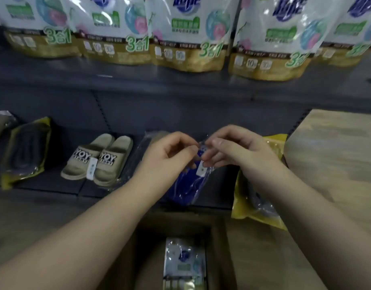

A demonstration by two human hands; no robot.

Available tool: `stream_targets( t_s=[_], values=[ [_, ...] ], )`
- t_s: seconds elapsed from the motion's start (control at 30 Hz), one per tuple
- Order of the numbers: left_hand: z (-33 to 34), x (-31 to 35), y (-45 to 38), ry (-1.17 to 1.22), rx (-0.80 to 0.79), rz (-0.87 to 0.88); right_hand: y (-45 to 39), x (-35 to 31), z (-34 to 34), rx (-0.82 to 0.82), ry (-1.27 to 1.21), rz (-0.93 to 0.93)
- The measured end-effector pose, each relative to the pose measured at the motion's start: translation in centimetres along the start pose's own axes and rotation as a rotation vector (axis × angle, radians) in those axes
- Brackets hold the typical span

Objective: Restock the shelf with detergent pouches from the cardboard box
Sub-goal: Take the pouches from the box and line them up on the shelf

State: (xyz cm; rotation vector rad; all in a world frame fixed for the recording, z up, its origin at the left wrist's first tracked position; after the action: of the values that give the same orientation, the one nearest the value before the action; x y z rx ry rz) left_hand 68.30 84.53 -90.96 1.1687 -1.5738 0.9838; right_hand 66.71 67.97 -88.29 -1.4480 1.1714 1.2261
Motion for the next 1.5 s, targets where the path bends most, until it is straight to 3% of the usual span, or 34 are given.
stream_targets(
  t_s=[0.2,0.37,0.43,0.57,0.77,1.27,1.5],
  values=[
    [-2.2,-6.9,4.6,0.045,0.060,-0.218,0.4,6.1,6.1,-0.124,0.019,0.149],
    [-2.9,-12.6,7.6,-0.063,0.066,-0.394,1.7,11.3,10.0,-0.262,0.142,0.246],
    [-2.7,-14.7,8.4,-0.183,0.002,-0.452,2.8,13.5,10.9,-0.338,0.254,0.295],
    [-0.6,-18.9,10.1,-0.539,-0.309,-0.571,5.1,18.2,11.4,-0.477,0.466,0.468],
    [1.6,-24.8,11.3,-0.646,-0.527,-0.776,6.6,24.3,11.6,-0.642,0.750,0.696],
    [7.8,-38.6,12.4,-0.876,-0.781,-0.948,9.3,39.4,13.3,-0.795,1.115,0.886],
    [9.5,-41.3,12.4,-0.737,-0.705,-1.108,10.2,42.2,14.1,-0.923,1.214,0.891]
  ],
)
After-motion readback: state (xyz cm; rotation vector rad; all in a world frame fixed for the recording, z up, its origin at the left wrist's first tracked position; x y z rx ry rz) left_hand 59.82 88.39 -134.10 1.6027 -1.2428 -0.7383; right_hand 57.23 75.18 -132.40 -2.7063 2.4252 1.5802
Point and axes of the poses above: each hand's wrist, its own y-axis away from the middle knuckle, its own z-axis out of the palm, x = y × z, the point moved 6 cm from there along -y, towards the middle knuckle, and after that the axes turned 5 degrees about -y, right-handed, at the moved point
